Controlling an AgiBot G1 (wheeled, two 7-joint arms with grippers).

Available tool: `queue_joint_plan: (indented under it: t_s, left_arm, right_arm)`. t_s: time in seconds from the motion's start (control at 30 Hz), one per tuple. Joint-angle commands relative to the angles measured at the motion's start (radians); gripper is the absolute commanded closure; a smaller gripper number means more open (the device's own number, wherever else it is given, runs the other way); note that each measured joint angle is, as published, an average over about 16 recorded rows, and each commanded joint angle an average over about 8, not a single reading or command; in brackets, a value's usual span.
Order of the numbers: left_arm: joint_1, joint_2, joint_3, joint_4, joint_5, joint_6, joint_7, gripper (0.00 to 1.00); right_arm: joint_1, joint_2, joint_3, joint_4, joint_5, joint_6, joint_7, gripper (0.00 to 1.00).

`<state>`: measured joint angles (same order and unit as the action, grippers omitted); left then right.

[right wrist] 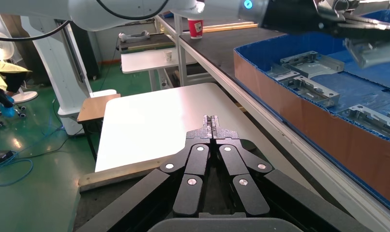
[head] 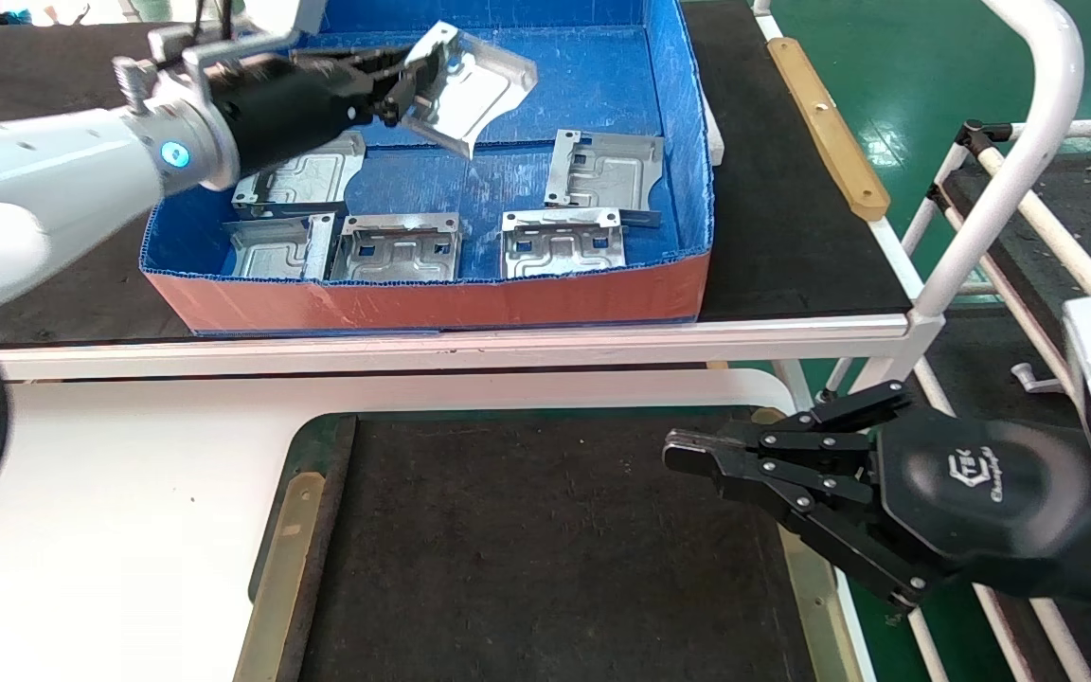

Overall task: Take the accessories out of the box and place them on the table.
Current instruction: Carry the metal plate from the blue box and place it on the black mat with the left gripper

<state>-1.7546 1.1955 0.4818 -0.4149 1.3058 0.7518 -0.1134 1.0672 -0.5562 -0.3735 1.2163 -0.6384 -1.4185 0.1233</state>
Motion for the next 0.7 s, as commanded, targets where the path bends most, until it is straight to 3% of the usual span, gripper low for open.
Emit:
queue_joint_plan:
  t_s: [0.03,0.3,0.7]
  left_arm:
    - [-0.002,-0.022,-0.01,-0.024,-0.018,0.044,0.02,1.0]
    - [0.067,-0.132,-0.029,-0.177,-0.082,0.24,0.029,1.0]
    - [0.25,-0.287,-0.057,-0.467,-0.206,0.472,-0.001,1.0]
  right_arm:
    - [0.0,0.0,0.0,0.0,0.0,0.0,0.0,1.0]
    - [0.0,0.0,0.0,0.0,0.0,0.0,0.0,1.0]
    - [0.0,0.0,0.0,0.0,0.0,0.0,0.0,1.0]
